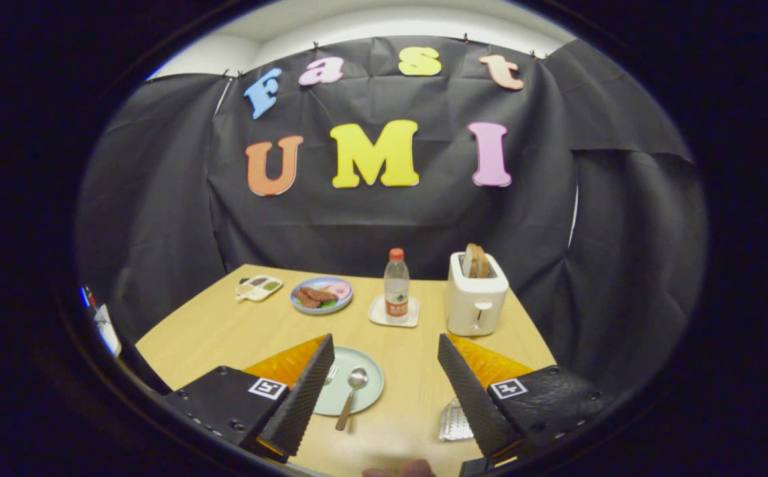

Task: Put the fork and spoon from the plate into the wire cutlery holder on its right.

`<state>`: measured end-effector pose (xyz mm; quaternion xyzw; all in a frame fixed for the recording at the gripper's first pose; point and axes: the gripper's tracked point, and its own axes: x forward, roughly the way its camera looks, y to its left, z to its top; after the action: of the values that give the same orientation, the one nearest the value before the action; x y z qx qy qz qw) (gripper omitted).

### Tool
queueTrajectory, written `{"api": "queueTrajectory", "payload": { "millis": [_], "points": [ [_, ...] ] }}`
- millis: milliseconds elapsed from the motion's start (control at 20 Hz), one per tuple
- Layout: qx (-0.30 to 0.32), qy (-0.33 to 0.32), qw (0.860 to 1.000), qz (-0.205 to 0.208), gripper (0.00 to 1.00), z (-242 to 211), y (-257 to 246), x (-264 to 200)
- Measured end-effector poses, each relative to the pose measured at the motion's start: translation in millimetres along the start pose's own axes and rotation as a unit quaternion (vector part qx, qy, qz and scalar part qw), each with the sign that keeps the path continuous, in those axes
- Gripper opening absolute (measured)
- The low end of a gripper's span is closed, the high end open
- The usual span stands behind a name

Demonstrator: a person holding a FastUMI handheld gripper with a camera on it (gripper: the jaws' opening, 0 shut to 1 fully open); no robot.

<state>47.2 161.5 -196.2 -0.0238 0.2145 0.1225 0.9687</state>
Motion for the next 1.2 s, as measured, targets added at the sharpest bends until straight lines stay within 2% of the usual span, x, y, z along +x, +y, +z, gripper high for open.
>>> {"api": "queueTrajectory", "payload": {
  "millis": [300,950,1100,1200],
  "points": [
    [0.001,0.08,0.997,0.013,0.95,-65,39,46],
    [-0.032,0.185,0.982,-0.017,0.94,-162,67,119],
    [-0.026,0.209,0.977,-0.025,0.71,-180,67,129],
    [-0.031,0.22,0.974,-0.036,0.67,-186,65,135]
  ]
}}
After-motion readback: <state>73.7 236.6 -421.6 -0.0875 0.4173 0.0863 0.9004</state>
